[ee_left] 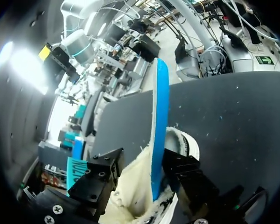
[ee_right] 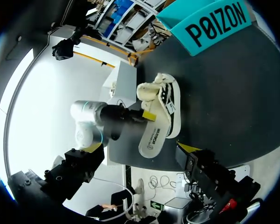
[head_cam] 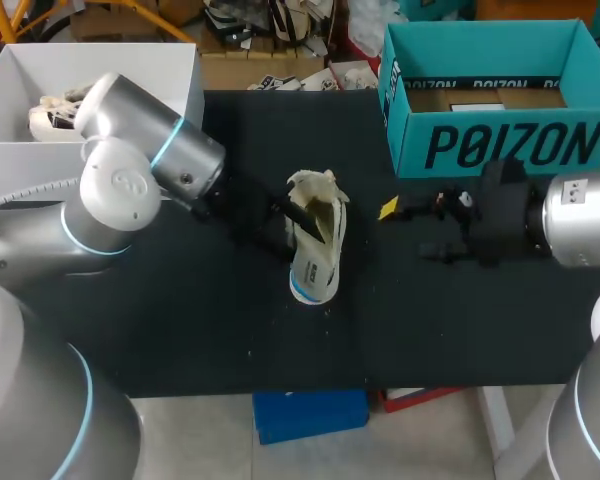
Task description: Take the shoe out of the shoebox, open the shoe tongue, remove and reinsert the insole, then place the shoe into the shoebox
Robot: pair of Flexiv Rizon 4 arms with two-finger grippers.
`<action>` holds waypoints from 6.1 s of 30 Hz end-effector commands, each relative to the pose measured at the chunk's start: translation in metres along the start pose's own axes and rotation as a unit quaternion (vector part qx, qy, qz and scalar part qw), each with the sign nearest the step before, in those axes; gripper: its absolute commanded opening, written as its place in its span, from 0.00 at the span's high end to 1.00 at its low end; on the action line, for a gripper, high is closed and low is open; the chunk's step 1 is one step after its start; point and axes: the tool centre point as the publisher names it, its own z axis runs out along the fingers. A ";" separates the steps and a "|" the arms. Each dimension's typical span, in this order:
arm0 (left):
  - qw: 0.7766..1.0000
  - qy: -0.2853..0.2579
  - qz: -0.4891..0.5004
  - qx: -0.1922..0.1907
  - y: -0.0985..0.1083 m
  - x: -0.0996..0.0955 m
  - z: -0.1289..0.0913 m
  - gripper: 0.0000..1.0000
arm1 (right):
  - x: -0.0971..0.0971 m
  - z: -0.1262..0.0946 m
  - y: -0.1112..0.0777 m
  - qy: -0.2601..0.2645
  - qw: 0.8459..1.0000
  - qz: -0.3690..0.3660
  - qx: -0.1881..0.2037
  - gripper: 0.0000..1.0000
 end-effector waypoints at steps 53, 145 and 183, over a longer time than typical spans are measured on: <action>1.000 0.001 0.017 0.000 -0.001 0.007 0.010 1.00 | 0.000 0.000 0.000 0.000 1.000 0.000 0.000 0.00; 0.998 0.004 -0.023 -0.064 0.024 0.005 0.007 1.00 | 0.000 0.000 0.000 0.000 1.000 0.000 0.000 0.00; 0.981 0.161 0.056 -0.097 -0.006 0.012 -0.011 1.00 | 0.000 0.000 0.000 0.000 1.000 0.000 0.000 0.00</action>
